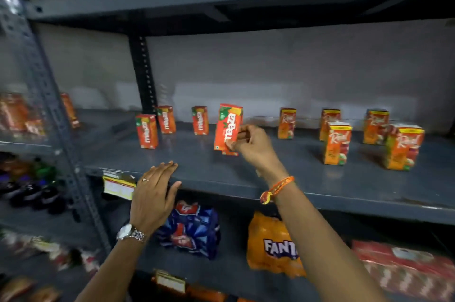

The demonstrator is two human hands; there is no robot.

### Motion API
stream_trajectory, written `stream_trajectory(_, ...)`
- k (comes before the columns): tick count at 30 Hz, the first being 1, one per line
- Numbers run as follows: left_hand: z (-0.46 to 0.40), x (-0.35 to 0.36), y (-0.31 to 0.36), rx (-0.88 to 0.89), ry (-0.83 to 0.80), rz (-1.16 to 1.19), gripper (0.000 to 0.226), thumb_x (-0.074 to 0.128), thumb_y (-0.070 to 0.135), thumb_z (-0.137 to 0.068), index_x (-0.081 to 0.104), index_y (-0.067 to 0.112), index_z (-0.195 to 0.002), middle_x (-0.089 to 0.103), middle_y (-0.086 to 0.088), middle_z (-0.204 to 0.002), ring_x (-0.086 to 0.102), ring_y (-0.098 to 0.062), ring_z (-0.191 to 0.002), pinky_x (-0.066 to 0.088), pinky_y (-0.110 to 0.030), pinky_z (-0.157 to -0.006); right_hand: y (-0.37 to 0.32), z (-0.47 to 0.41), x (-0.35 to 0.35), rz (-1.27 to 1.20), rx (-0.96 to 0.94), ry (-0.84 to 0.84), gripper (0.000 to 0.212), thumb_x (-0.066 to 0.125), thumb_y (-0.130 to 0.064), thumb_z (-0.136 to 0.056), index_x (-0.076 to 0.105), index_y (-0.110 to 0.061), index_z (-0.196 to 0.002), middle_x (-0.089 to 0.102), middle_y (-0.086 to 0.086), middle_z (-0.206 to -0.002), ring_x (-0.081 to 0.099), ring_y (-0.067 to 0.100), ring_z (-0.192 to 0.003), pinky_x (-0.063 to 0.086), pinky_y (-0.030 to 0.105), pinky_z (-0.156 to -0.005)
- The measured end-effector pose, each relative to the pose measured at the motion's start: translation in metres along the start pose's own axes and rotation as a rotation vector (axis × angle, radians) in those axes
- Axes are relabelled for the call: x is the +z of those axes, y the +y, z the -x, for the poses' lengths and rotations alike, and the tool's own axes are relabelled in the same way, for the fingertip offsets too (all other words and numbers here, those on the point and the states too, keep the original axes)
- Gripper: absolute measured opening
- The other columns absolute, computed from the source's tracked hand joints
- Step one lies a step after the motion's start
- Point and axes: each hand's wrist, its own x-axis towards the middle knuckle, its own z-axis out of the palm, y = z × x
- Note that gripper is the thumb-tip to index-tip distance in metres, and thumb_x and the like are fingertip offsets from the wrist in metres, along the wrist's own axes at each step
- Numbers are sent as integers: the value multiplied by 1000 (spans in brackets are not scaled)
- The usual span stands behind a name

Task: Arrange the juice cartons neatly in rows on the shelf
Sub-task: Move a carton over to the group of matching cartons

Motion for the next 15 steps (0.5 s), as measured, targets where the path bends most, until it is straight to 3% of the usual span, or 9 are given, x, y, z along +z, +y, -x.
stream_trajectory(3, 0, -5, -26, 5, -22, -4, 53, 36, 42, -102, 62, 8, -133, 65, -9, -135, 62, -30, -123, 43, -44, -111, 2, -15, 53, 137, 5, 12, 21, 79, -6, -72, 62, -16, -79, 72, 0, -81, 68, 13, -76, 58, 35, -79)
stream_trajectory(6, 3, -10, -48, 13, -40, 15, 55, 33, 44, -103, 59, 10, -137, 62, -8, -139, 60, -28, -127, 38, -41, -114, 2, -31, 97, 295, 6, 16, 19, 74, -9, -71, 57, -18, -68, 74, 16, -89, 70, 32, -88, 56, 45, -83)
stream_trajectory(7, 4, -11, -53, 28, -50, 18, 55, 34, 45, -102, 57, 10, -139, 61, -7, -141, 59, -26, -128, 37, -40, -115, 4, -38, 108, 344, 7, 12, 12, 73, -13, -72, 61, -14, -76, 74, 17, -96, 69, 35, -93, 56, 46, -85)
stream_trajectory(10, 5, -11, -56, 29, -81, 53, 57, 34, 47, -102, 54, 13, -142, 57, -5, -145, 54, -22, -134, 31, -36, -119, 9, -56, 130, 427, 71, 7, 36, 75, -22, -76, 65, -4, -106, 71, 15, -113, 66, 34, -105, 54, 41, -92)
stream_trajectory(15, 8, -11, -49, -30, -99, 111, 60, 30, 51, -102, 52, 13, -143, 55, -5, -147, 49, -23, -137, 19, -28, -121, 15, -69, 147, 485, 106, 4, 48, 78, -24, -79, 60, -6, -119, 66, 14, -123, 63, 33, -113, 52, 42, -97)
